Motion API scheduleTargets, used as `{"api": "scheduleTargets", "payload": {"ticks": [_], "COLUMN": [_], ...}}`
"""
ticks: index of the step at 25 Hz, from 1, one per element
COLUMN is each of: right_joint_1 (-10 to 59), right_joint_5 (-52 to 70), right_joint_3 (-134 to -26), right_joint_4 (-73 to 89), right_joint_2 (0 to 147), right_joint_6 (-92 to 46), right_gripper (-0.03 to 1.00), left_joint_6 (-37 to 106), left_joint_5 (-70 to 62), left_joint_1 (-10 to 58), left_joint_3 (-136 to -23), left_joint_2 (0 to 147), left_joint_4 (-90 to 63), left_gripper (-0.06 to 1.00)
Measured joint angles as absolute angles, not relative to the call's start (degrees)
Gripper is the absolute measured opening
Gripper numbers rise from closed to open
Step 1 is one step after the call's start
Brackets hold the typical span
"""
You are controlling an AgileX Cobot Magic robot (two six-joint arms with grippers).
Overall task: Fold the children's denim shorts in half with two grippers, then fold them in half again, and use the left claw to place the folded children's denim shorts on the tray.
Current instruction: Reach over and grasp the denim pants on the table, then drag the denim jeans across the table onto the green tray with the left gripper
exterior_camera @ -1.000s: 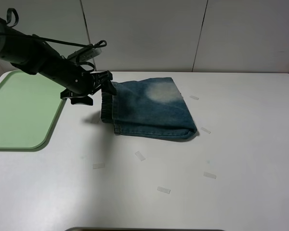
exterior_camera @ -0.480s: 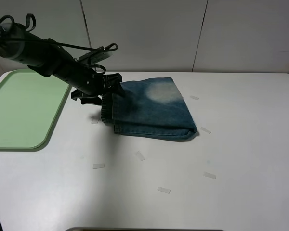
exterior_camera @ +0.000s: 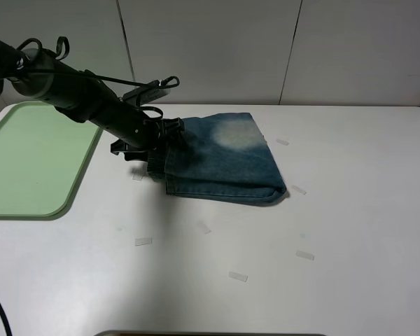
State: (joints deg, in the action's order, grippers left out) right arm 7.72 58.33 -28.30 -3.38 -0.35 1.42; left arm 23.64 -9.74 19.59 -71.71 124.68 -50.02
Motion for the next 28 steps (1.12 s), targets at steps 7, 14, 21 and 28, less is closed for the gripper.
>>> {"api": "scheduleTargets", "payload": {"ticks": [7,14,21,28], "right_joint_1": [7.72,7.72,7.72,7.72], "right_joint_5": [58.33,58.33,58.33,58.33], "right_joint_3": [-28.3,-28.3,-28.3,-28.3], "right_joint_4": [-3.38,-3.38,-3.38,-3.38], "right_joint_2": [-0.35,-0.35,-0.35,-0.35], "right_joint_6": [1.42,1.42,1.42,1.42], "right_gripper": [0.69,0.69,0.69,0.69], "left_joint_6": [23.64,23.22,23.73,24.87], "left_joint_5": [-7.06,-7.22,-8.77,-13.49], "left_joint_1": [21.11,21.29,21.34,20.86], "left_joint_3": [-72.21,-72.21,-72.68,-73.55], "left_joint_2": [125.59,126.04,125.65,120.18], "left_joint_4": [-50.02,-50.49,-49.3,-34.98], "left_gripper": [0.64,0.24,0.24,0.21]}}
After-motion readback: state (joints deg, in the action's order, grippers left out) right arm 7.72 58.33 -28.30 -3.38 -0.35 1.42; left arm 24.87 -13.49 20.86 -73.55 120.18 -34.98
